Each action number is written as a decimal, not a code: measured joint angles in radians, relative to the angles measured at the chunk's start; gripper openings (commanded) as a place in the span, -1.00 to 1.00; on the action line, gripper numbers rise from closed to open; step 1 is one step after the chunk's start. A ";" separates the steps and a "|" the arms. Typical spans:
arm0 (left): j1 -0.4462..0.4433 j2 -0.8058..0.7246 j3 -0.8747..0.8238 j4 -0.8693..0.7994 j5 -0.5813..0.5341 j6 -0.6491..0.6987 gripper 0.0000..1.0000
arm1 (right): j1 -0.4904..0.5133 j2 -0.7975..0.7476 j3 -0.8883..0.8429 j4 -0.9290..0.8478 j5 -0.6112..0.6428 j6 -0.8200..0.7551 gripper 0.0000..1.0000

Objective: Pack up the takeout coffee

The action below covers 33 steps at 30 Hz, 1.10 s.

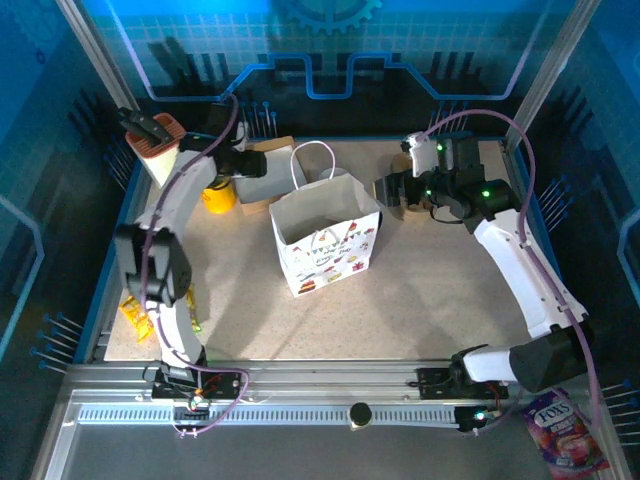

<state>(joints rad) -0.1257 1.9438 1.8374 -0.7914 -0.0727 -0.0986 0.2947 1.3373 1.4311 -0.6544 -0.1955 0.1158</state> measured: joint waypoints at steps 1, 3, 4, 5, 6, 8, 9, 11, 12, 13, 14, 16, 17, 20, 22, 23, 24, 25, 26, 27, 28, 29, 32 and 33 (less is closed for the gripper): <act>-0.005 0.046 0.031 -0.008 -0.010 0.005 0.40 | 0.001 0.000 0.000 -0.001 0.005 0.000 0.63; -0.016 0.134 0.095 -0.020 -0.026 0.022 0.41 | 0.004 0.003 0.000 -0.004 0.013 0.000 0.63; -0.020 0.172 0.129 -0.029 -0.032 0.027 0.40 | 0.006 0.004 0.000 -0.006 0.019 0.000 0.63; -0.023 0.209 0.165 -0.035 -0.039 0.030 0.40 | 0.010 0.004 0.000 -0.009 0.026 0.000 0.64; -0.027 0.241 0.195 -0.043 -0.045 0.034 0.40 | 0.013 0.005 0.000 -0.011 0.032 0.000 0.64; -0.029 0.308 0.270 -0.065 -0.054 0.046 0.40 | 0.018 0.005 0.000 -0.011 0.040 0.000 0.64; -0.029 0.343 0.315 -0.079 -0.059 0.049 0.40 | 0.020 0.005 -0.001 -0.011 0.043 0.000 0.64; -0.029 0.421 0.419 -0.112 -0.068 0.055 0.39 | 0.023 0.005 -0.002 -0.011 0.050 0.000 0.65; -0.029 0.460 0.472 -0.129 -0.073 0.057 0.39 | 0.024 0.005 -0.003 -0.013 0.056 0.000 0.65; -0.028 0.495 0.515 -0.138 -0.078 0.060 0.40 | 0.026 0.005 -0.003 -0.015 0.058 0.000 0.65; -0.028 0.535 0.570 -0.165 -0.082 0.066 0.40 | 0.027 0.005 -0.003 -0.019 0.061 0.000 0.65; -0.028 0.607 0.664 -0.205 -0.092 0.076 0.40 | 0.028 0.005 -0.004 -0.022 0.066 0.000 0.66; -0.028 0.645 0.713 -0.230 -0.096 0.079 0.40 | 0.028 0.005 -0.005 -0.026 0.069 0.000 0.66; -0.028 0.733 0.825 -0.299 -0.097 0.088 0.40 | 0.028 0.005 -0.005 -0.028 0.080 0.000 0.66; -0.028 0.778 0.884 -0.341 -0.097 0.098 0.40 | 0.028 0.007 -0.005 -0.028 0.084 0.000 0.66; -0.027 0.792 0.901 -0.356 -0.097 0.102 0.40 | 0.028 0.008 -0.005 -0.028 0.084 0.000 0.66; -0.027 0.803 0.912 -0.371 -0.097 0.106 0.39 | 0.028 0.010 -0.005 -0.028 0.084 0.000 0.66; -0.027 0.809 0.921 -0.384 -0.097 0.108 0.39 | 0.029 0.011 -0.006 -0.029 0.084 0.000 0.66; -0.027 0.813 0.924 -0.394 -0.097 0.109 0.38 | 0.030 0.011 -0.007 -0.029 0.084 0.000 0.67; -0.027 0.814 0.925 -0.402 -0.097 0.110 0.37 | 0.032 0.011 -0.009 -0.029 0.084 0.000 0.67; -0.027 0.816 0.929 -0.410 -0.097 0.110 0.36 | 0.034 0.011 -0.010 -0.031 0.084 0.000 0.66; -0.027 0.819 0.932 -0.415 -0.097 0.112 0.35 | 0.035 0.011 -0.010 -0.033 0.084 0.000 0.66; -0.027 0.825 0.937 -0.422 -0.096 0.121 0.32 | 0.039 0.011 -0.010 -0.036 0.084 0.000 0.67; -0.027 0.827 0.937 -0.424 -0.095 0.124 0.30 | 0.039 0.011 -0.010 -0.037 0.084 0.000 0.67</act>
<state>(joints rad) -0.1524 2.7705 2.7739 -1.2152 -0.1680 0.0257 0.3336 1.3487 1.4208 -0.6914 -0.1112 0.1154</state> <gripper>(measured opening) 0.663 0.835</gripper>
